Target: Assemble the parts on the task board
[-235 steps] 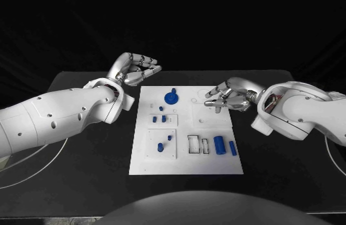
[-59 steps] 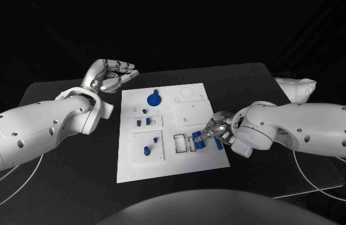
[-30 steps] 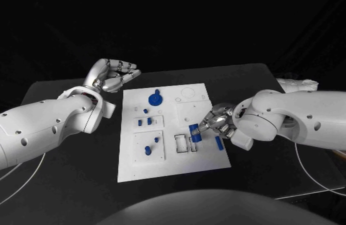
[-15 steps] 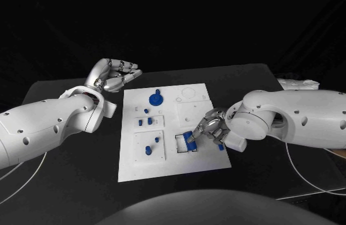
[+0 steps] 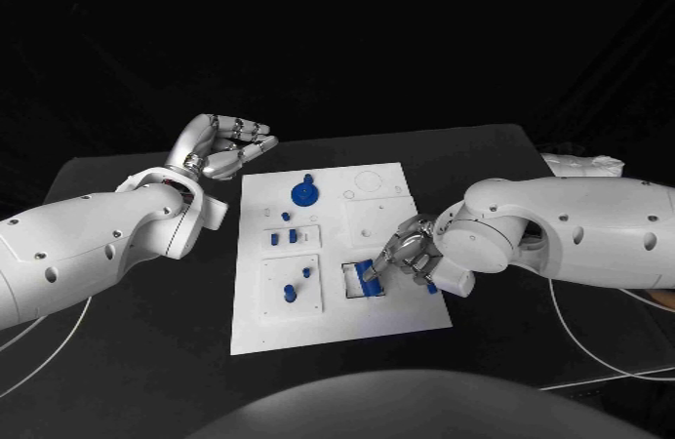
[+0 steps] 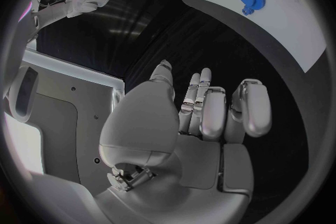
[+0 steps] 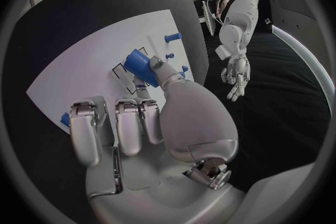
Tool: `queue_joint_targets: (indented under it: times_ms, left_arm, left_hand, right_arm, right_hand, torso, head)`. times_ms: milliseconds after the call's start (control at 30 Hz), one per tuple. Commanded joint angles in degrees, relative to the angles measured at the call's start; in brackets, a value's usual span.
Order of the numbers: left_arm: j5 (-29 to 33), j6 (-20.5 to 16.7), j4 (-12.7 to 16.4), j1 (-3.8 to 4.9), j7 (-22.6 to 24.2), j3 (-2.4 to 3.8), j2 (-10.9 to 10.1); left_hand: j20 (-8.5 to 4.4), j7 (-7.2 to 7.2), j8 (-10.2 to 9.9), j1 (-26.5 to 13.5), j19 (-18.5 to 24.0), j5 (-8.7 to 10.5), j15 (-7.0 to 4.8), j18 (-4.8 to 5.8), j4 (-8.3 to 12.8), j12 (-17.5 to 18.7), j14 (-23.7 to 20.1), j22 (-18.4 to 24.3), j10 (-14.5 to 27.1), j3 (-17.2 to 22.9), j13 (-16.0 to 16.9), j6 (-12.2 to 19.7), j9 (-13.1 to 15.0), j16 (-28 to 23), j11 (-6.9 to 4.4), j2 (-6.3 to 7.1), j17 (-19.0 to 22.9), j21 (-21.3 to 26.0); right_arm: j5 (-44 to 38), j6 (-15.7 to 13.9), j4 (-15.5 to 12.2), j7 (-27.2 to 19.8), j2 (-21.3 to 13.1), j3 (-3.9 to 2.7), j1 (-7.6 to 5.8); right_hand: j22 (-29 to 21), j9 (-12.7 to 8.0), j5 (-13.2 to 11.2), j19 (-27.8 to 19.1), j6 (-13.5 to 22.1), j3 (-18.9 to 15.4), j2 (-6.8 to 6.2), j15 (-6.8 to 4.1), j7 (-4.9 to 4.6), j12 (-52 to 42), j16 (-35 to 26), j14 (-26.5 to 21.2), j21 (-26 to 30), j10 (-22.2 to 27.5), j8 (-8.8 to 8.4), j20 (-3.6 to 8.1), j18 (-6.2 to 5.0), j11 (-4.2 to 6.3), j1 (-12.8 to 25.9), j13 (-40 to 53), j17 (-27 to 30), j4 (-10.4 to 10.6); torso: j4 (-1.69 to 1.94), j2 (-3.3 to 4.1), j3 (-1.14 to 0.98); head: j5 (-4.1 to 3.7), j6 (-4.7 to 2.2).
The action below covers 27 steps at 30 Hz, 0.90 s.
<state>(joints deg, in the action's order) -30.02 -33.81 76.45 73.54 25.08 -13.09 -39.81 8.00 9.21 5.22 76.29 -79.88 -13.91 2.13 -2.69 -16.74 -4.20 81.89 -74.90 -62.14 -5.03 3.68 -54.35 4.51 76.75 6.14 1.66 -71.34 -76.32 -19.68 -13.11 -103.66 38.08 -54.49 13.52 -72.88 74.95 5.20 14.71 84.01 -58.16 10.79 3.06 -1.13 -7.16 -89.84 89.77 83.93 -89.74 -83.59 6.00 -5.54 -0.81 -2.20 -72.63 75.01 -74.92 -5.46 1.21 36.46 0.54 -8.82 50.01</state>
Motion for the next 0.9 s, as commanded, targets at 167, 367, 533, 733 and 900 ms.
queue_joint_targets:
  times_ms: [167,367,533,733,900]
  left_arm:
    - [0.0,0.7,0.2,0.02,0.2,0.04,0.1]
    - [0.0,0.7,0.1,0.03,0.2,0.04,0.1]
    - [0.0,0.8,0.2,0.03,0.1,0.03,0.0]
    - [-0.1,0.8,0.2,0.03,0.1,0.03,-0.1]
    - [-0.1,0.8,0.2,0.03,0.1,0.03,-0.1]
  left_hand:
    - [0.09,0.25,-0.3,-0.1,-0.3,-0.34,-0.08,-0.59,0.0,0.2,0.5,-10.2,0.0,-0.4,0.1,0.1,-0.1,-0.1,0.03,-0.54,0.0,0.4]
    - [0.09,0.25,-0.3,-0.1,-0.3,-0.34,-0.08,-0.59,0.0,0.2,0.5,-10.2,0.0,-0.4,0.1,0.1,-0.1,-0.1,0.03,-0.54,0.0,0.4]
    - [0.09,0.25,-0.3,-0.1,-0.3,-0.34,-0.08,-0.59,0.0,0.2,0.5,-10.2,0.0,-0.4,0.1,0.1,-0.1,-0.1,0.03,-0.54,0.0,0.4]
    - [0.09,0.25,-0.3,-0.1,-0.3,-0.34,-0.08,-0.59,0.0,0.2,0.5,-10.2,0.0,-0.4,0.1,0.1,-0.1,-0.1,0.03,-0.54,0.0,0.4]
    - [0.09,0.25,-0.3,-0.1,-0.3,-0.34,-0.08,-0.59,0.0,0.2,0.5,-10.2,0.0,-0.4,0.1,0.1,-0.1,-0.1,0.03,-0.54,0.0,0.4]
  right_arm:
    - [-0.9,0.2,0.4,1.0,0.2,0.01,0.28]
    - [-1.2,0.3,0.6,1.1,0.5,0.01,0.49]
    - [-1.8,0.6,0.7,1.3,0.8,0.01,0.56]
    - [-2.3,0.7,0.7,1.4,1.1,0.01,0.59]
    - [-2.8,0.5,0.8,1.5,1.2,0.01,0.60]
  right_hand:
    - [15.1,2.9,-0.8,6.0,-1.4,0.3,0.46,-0.12,0.91,-0.2,0.2,6.1,-0.3,-6.4,0.05,0.39,0.81,-0.13,0.4,15.0,-15.1,0.4]
    - [15.1,2.6,-2.0,6.0,-1.5,0.1,0.32,-0.09,0.89,-0.2,0.2,6.1,-0.3,-6.4,-0.32,0.34,0.81,-0.17,0.9,15.0,-15.1,0.7]
    - [15.1,2.4,-2.8,6.0,-1.6,-0.2,-0.01,-0.07,0.82,-0.2,0.2,6.1,-0.3,-6.4,-0.65,0.31,0.81,-0.22,1.5,15.0,-15.1,1.1]
    - [15.1,2.2,-3.5,6.0,-1.7,-0.5,-0.19,-0.04,0.77,-0.2,0.2,6.1,-0.3,-6.4,-0.92,0.29,0.81,-0.26,2.1,15.0,-15.1,1.6]
    - [15.1,2.1,-4.0,6.0,-1.7,-0.8,-0.25,-0.04,0.73,-0.2,0.2,6.1,-0.3,-6.4,-1.12,0.27,0.81,-0.28,2.4,15.0,-15.1,2.0]
  torso:
    - [-0.02,0.03,0.02]
    - [-0.01,-0.04,-0.01]
    - [-0.02,-0.05,-0.01]
    - [-0.04,-0.01,0.02]
    - [0.02,0.02,0.05]
  head:
    - [-0.03,-0.01]
    - [0.05,-0.01]
    - [0.16,-0.01]
    - [0.13,-0.01]
    - [0.03,-0.01]
